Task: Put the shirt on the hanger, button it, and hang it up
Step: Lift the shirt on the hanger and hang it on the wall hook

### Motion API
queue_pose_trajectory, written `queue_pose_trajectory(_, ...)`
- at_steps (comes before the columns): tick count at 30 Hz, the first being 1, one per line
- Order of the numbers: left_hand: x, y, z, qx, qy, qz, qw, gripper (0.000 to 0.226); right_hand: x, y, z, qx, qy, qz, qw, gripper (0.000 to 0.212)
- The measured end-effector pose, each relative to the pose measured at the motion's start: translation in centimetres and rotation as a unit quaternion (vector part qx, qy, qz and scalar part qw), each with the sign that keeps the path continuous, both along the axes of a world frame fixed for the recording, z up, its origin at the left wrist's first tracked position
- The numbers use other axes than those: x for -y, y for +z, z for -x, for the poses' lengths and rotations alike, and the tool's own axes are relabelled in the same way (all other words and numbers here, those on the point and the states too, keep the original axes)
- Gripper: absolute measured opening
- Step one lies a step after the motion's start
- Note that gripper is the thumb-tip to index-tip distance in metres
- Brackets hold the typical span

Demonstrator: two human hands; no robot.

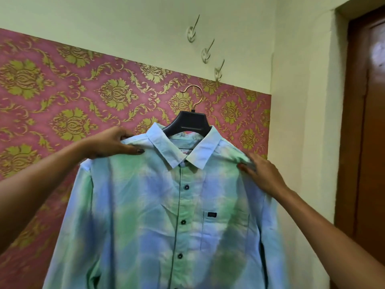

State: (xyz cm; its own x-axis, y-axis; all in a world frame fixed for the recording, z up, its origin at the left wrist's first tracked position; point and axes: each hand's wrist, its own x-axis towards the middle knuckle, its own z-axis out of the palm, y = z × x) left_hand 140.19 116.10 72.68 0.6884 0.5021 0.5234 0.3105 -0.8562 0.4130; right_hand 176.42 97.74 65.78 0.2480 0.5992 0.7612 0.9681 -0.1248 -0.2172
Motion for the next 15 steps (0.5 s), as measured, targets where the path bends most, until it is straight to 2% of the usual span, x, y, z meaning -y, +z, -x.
queue_pose_trajectory(1, -1.0, 1.0, -1.1, -0.004, 0.010, -0.022, 1.000, 0.066, -1.2, 0.8, -1.2, 0.004, 0.001, -0.010, 1.000, 0.047)
queue_pose_trajectory(4, -3.1, 3.6, -4.2, 0.004, 0.050, -0.082, 0.995, 0.027, -4.3, 3.4, -3.8, 0.008, 0.011, -0.041, 0.999, 0.048)
queue_pose_trajectory(5, -4.0, 4.5, -5.1, 0.018, 0.071, -0.109, 0.991, 0.025, -5.1, 4.1, -4.6, 0.006, 0.017, -0.051, 0.999, 0.047)
queue_pose_trajectory(8, -6.7, 6.8, -7.8, 0.048, 0.152, -0.207, 0.965, 0.045, -8.0, 6.6, -6.9, 0.007, 0.040, -0.072, 0.997, 0.044)
queue_pose_trajectory(10, -8.3, 8.0, -9.1, 0.083, 0.191, -0.240, 0.948, 0.050, -9.9, 8.5, -8.9, 0.006, 0.056, -0.079, 0.995, 0.042)
queue_pose_trajectory(13, -10.5, 9.1, -10.3, 0.102, 0.181, -0.244, 0.947, 0.048, -11.8, 11.0, -11.2, 0.012, 0.044, -0.081, 0.996, 0.039)
queue_pose_trajectory(15, -11.6, 10.1, -11.0, 0.151, 0.146, -0.236, 0.949, 0.039, -13.0, 13.0, -12.9, 0.015, 0.050, -0.084, 0.995, 0.034)
